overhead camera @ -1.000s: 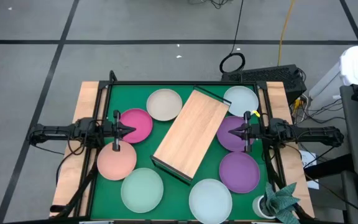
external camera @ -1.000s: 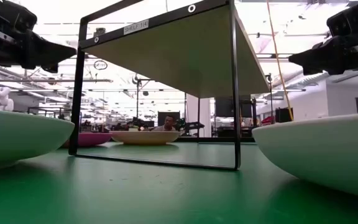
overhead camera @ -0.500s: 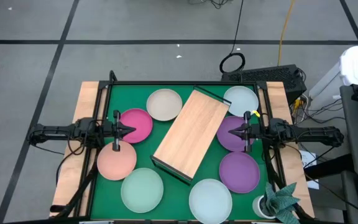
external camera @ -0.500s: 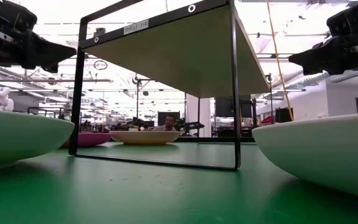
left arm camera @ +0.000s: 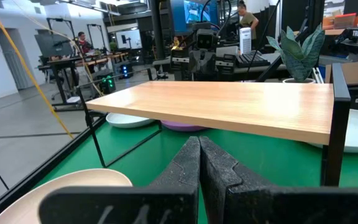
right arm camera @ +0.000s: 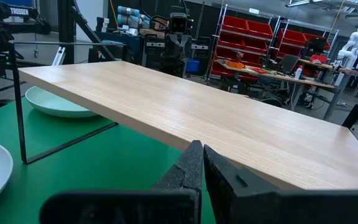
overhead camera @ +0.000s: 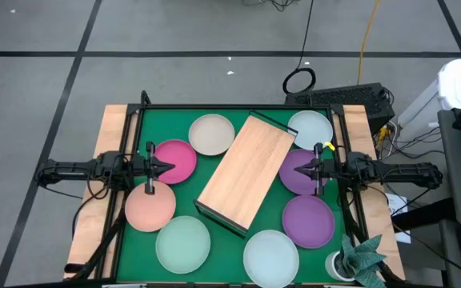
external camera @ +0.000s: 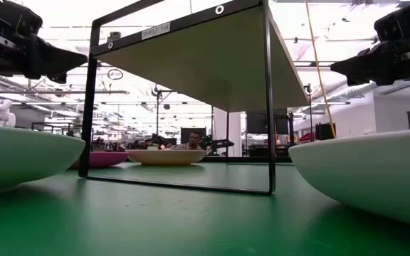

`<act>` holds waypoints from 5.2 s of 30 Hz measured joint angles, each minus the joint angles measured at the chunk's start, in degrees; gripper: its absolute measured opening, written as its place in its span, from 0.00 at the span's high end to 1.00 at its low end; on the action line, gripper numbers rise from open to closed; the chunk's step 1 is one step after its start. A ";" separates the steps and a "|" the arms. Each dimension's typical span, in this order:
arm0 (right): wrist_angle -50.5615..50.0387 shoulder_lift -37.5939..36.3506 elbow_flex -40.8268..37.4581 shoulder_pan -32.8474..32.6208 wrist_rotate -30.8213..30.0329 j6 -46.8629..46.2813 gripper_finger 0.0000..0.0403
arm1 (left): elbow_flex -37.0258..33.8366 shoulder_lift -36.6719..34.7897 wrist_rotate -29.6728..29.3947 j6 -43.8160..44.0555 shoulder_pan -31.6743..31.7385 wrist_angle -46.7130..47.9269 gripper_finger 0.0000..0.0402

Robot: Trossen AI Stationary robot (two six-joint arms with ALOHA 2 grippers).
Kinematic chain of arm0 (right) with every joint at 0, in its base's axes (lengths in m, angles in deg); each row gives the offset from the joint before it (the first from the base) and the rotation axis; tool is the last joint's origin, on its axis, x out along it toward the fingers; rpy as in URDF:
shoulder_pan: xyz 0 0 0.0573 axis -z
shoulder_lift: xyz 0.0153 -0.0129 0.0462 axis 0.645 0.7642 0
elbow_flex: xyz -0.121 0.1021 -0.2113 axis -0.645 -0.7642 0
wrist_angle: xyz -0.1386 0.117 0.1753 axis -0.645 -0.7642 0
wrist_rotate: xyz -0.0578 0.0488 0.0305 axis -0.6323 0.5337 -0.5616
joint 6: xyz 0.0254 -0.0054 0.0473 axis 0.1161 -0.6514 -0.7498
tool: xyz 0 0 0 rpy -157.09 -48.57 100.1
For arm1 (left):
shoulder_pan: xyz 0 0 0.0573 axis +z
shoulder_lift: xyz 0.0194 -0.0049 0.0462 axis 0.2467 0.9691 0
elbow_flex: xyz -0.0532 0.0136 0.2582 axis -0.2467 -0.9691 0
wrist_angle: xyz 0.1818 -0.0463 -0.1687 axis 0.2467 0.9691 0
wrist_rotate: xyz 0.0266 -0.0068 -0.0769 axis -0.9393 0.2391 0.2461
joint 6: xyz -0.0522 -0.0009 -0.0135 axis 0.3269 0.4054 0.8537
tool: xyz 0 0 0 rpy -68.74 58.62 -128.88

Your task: Place and stack plates onto a shelf

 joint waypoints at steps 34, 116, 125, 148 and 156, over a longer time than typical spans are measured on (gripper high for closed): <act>0.00 0.00 0.00 0.02 0.00 0.00 1.00 | -0.02 0.01 0.02 0.00 0.00 0.00 1.00; -64.19 50.45 79.23 -0.75 -7.55 -22.81 1.00 | 0.00 0.02 0.01 7.48 0.00 -1.00 1.00; -64.99 49.94 73.89 -6.10 -16.74 -29.96 1.00 | 6.63 4.62 -0.02 8.08 0.00 1.38 1.00; -59.49 50.66 51.10 -14.18 -16.48 -47.85 1.00 | 49.34 38.67 -0.22 13.55 -2.83 31.93 1.00; -55.17 50.66 43.81 -15.73 -16.47 -51.01 1.00 | 51.45 44.95 -0.26 16.92 -7.36 35.32 1.00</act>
